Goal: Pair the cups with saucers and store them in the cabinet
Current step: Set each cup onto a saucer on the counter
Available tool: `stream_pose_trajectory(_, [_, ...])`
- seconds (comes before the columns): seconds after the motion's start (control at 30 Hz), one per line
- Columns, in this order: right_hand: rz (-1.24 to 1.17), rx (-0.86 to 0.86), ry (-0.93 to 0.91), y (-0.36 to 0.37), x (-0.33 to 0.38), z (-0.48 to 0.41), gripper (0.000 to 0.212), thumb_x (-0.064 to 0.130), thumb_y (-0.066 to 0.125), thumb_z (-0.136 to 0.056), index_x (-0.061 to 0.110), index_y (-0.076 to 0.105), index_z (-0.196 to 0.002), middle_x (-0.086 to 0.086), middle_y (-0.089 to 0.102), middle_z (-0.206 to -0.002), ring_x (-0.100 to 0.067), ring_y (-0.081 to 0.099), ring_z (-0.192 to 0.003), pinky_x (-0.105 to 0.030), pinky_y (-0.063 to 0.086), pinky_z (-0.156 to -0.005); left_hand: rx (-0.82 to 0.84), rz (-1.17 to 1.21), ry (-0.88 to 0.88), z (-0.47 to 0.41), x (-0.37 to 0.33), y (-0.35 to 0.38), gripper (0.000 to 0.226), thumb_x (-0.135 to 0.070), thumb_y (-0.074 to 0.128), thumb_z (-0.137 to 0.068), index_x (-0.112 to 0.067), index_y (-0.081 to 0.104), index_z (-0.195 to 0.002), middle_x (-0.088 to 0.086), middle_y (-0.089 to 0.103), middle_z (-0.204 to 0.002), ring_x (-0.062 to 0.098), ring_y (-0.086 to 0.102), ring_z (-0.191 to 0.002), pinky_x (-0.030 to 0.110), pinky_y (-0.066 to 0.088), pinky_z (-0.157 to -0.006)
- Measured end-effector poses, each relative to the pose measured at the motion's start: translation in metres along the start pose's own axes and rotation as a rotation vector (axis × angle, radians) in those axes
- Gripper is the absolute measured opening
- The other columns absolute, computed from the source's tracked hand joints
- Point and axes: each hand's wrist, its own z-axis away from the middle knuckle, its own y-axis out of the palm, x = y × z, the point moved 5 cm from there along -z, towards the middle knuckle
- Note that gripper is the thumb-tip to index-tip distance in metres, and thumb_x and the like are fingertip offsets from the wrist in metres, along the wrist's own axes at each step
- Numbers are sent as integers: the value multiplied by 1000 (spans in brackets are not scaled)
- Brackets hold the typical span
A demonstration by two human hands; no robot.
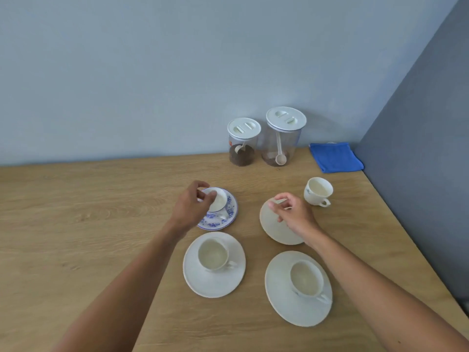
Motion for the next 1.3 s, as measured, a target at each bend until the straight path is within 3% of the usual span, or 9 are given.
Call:
stream_pose_trajectory(0.1, [-29, -164, 23, -49, -18, 3, 29, 40, 73, -87, 22, 64, -108, -4, 69, -87, -13, 65, -64, -24, 46, -60, 94, -36, 35, -6, -34, 35, 22, -32, 64, -91, -21, 58, -109, 2, 64, -82, 15, 58, -56, 22, 44, -51])
stream_pose_trajectory(0.27, [-28, -387, 66, -104, -42, 5, 28, 40, 72, -87, 22, 63, -106, 4, 62, -86, -11, 60, -78, -22, 43, -64, 183, -100, -50, -6, -50, 93, 24, -30, 63, -91, -16, 56, -110, 3, 66, -76, 16, 59, -56, 25, 47, -57])
stream_pose_trajectory(0.4, [-47, -339, 149, -115, -64, 2, 24, 44, 69, -88, 24, 64, -100, 4, 63, -93, -18, 64, -85, -26, 47, -68, 248, -111, -218, 2, -46, 126, 32, -31, 59, -90, -15, 50, -117, 12, 67, -87, 19, 59, -53, 23, 44, -47])
stream_pose_trajectory(0.57, [-49, -285, 165, -115, -73, 0, 25, 41, 62, -95, 16, 66, -99, 1, 67, -91, -14, 63, -68, -17, 42, -52, 247, -259, -290, 12, -36, 148, 35, -33, 56, -90, -15, 49, -119, 11, 67, -80, 21, 56, -51, 24, 46, -51])
stream_pose_trajectory(0.63, [-43, -278, 161, -115, -74, -2, 24, 38, 60, -97, 16, 68, -98, -1, 70, -87, -14, 62, -62, -21, 43, -54, 257, -297, -298, 15, -31, 153, 34, -35, 56, -90, -13, 51, -115, 12, 69, -81, 21, 54, -49, 27, 50, -57])
stream_pose_trajectory(0.8, [-141, -247, 181, -115, -82, -7, 17, 32, 60, -97, 18, 69, -99, -1, 73, -86, -13, 69, -66, -25, 49, -53, 260, -278, -325, 24, -22, 162, 21, -28, 59, -90, -12, 56, -103, 5, 68, -67, 15, 55, -46, 23, 46, -49])
stream_pose_trajectory(0.97, [-410, -148, 225, -113, -89, -13, 22, 22, 66, -95, 9, 65, -113, -10, 76, -95, -15, 76, -82, -25, 60, -68, 190, -160, -390, 27, -12, 166, 14, -21, 65, -87, -13, 58, -97, 8, 68, -88, 22, 70, -69, 34, 61, -71])
stream_pose_trajectory(1.17, [-421, -100, 128, -111, -77, 2, 19, 18, 65, -95, 5, 69, -109, -13, 76, -93, -18, 76, -85, -25, 61, -76, 144, -14, -477, 29, -5, 167, 13, -14, 69, -85, -12, 60, -95, 6, 65, -67, 14, 56, -53, 23, 46, -46])
stream_pose_trajectory(1.3, [-403, 19, 70, -94, -67, 15, 15, 17, 64, -95, 7, 70, -104, -13, 77, -92, -19, 76, -86, -28, 61, -79, 142, 24, -504, 30, -4, 167, 15, -13, 69, -85, -11, 60, -98, 5, 63, -63, 13, 54, -51, 22, 42, -43])
